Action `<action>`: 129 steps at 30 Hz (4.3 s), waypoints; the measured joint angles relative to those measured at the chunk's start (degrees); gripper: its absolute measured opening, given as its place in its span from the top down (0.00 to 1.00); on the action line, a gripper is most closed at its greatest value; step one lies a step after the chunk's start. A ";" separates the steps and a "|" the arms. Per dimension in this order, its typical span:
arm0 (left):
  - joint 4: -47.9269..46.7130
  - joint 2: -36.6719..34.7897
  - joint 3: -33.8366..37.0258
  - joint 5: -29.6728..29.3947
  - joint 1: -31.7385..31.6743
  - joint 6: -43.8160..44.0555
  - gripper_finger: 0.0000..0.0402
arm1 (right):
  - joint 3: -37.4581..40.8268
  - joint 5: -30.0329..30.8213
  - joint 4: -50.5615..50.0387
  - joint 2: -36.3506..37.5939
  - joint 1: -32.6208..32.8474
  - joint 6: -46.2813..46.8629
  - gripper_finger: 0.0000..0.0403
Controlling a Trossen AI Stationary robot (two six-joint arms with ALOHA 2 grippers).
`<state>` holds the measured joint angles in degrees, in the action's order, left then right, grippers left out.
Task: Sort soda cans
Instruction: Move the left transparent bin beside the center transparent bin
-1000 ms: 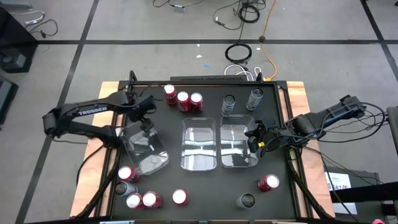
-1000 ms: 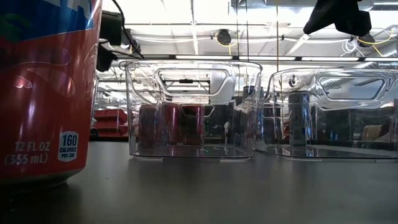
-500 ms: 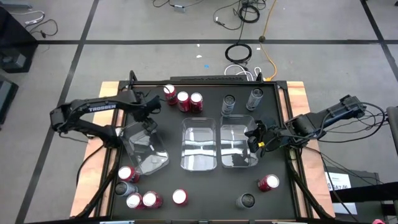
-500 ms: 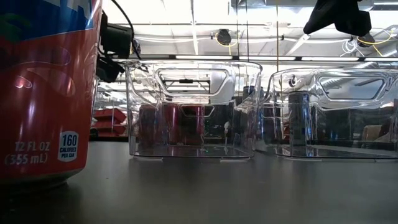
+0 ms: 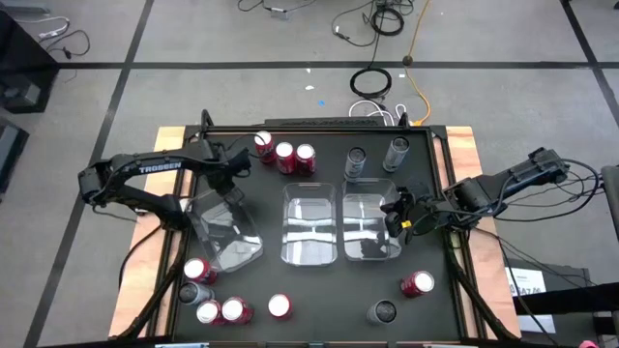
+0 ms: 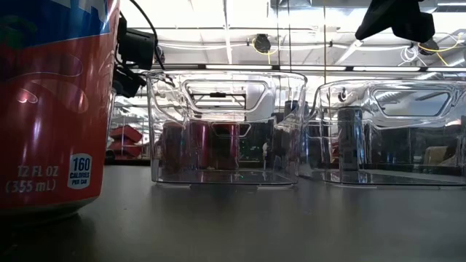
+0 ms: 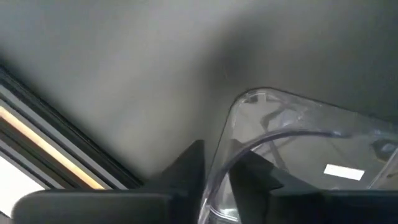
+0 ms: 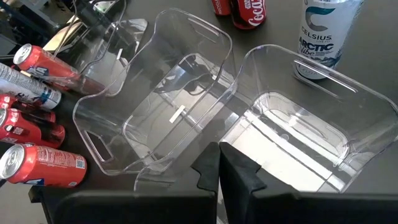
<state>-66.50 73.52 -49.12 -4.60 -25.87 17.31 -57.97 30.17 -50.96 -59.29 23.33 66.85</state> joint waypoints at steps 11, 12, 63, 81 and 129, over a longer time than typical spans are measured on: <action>0.76 -0.09 -0.11 0.66 0.00 -1.73 0.97 | -0.01 0.02 -0.02 0.00 0.00 0.00 0.99; 0.95 -0.09 -0.11 0.61 0.00 -1.81 0.97 | -0.01 0.02 -0.02 0.00 0.00 -0.02 0.99; 7.06 19.01 -18.01 4.15 4.93 -38.24 0.97 | -0.01 1.84 0.18 0.00 0.00 3.02 0.99; 7.48 19.12 -18.05 6.12 7.31 -35.83 0.98 | -0.01 1.81 0.14 0.00 0.02 1.58 0.99; 11.81 19.10 -18.05 3.94 6.88 -35.57 0.86 | -0.01 1.46 1.10 0.02 0.00 1.46 0.99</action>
<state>-54.68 92.62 -67.18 -0.66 -18.98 -18.26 -57.98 31.64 -49.87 -59.27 23.33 68.31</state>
